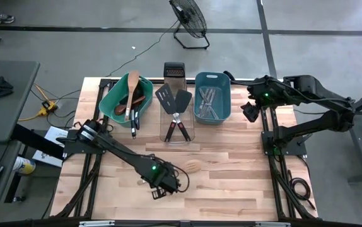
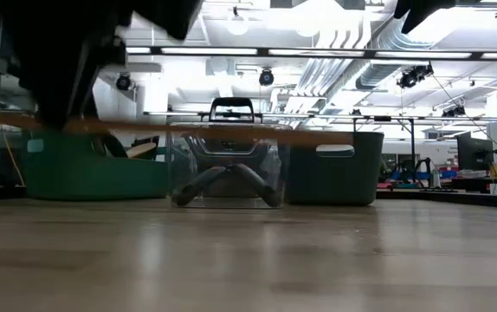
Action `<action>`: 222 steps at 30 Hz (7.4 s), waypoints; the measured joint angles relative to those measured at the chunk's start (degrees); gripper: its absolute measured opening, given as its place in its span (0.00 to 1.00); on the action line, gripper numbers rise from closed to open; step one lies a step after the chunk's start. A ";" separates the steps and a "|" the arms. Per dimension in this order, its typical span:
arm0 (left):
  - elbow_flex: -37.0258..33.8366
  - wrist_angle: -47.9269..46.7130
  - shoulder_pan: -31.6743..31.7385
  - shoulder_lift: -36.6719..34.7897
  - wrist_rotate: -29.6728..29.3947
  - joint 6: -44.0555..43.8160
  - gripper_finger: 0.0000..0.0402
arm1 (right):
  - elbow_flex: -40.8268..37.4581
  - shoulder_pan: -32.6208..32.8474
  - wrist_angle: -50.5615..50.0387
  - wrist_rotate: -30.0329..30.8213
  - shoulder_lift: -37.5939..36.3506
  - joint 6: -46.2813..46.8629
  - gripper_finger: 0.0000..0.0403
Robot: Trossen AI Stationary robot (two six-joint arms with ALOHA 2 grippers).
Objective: Pick & Place Kitchen Items
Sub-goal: Put the wooden spatula into the green bin, then return to Home Position
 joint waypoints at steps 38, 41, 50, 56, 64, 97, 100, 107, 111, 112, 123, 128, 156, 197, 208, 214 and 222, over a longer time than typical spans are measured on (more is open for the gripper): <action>28.06 -15.94 9.64 -0.23 -25.19 -17.75 0.20 | -6.41 0.02 9.76 -9.87 -16.64 -23.44 0.66; 29.29 -15.94 11.45 -0.23 -26.16 -15.47 0.20 | -13.21 0.02 13.04 -12.86 -22.74 -22.46 0.66; 30.33 -15.83 16.21 -0.23 -26.34 -11.36 0.20 | -36.17 0.02 29.90 -24.08 -40.19 -14.78 0.66; 30.27 -17.26 18.53 -1.42 -26.30 -10.39 0.20 | -51.07 0.02 43.82 -27.90 -48.43 -9.46 0.66; 29.92 -20.49 21.60 -5.36 -28.09 -9.68 0.20 | -61.69 0.02 55.01 -33.65 -52.27 -1.31 0.66; -9.68 -18.59 53.59 -29.36 -26.47 2.95 0.20 | -78.07 0.02 84.09 -13.04 -51.06 8.57 0.66; -16.43 -14.85 53.81 -32.71 -25.94 0.76 0.20 | -78.07 0.01 84.06 -11.74 -51.04 8.62 0.66; -28.79 -4.77 56.13 -36.53 -23.86 -2.48 0.20 | -78.07 0.02 83.40 -10.95 -50.68 7.80 0.66; -33.62 -0.24 57.11 -36.54 -21.74 -2.58 0.20 | -78.06 0.01 82.63 -11.92 -50.26 7.84 0.66; -34.74 0.97 57.13 -36.51 -21.37 -2.75 0.20 | -78.05 0.02 82.27 -12.40 -50.16 7.91 0.66; -40.81 4.12 57.05 -36.49 -19.45 -5.18 0.23 | -78.01 0.02 77.86 -16.25 -50.05 12.54 0.66; -41.86 5.78 57.05 -36.49 -19.11 -5.17 0.24 | -78.01 0.00 76.66 -17.14 -50.05 11.86 0.66; -37.04 28.78 50.67 -52.46 -17.74 24.74 0.46 | -78.01 0.00 82.46 -25.99 -50.69 6.16 0.66; -62.52 79.78 16.09 -66.26 -31.31 22.23 0.46 | -83.98 12.94 90.17 -10.75 -63.23 -12.31 0.66; -64.36 83.63 16.09 -66.35 -30.76 21.58 0.46 | -86.82 13.14 89.59 -9.17 -63.55 -14.97 0.66; -64.36 83.55 16.11 -66.35 -27.61 21.78 0.46 | -86.84 13.14 83.88 -9.74 -62.38 -4.26 0.66; -64.36 83.13 16.11 -66.35 -27.50 23.64 0.46 | -86.86 13.14 85.31 -0.62 -61.61 0.77 0.66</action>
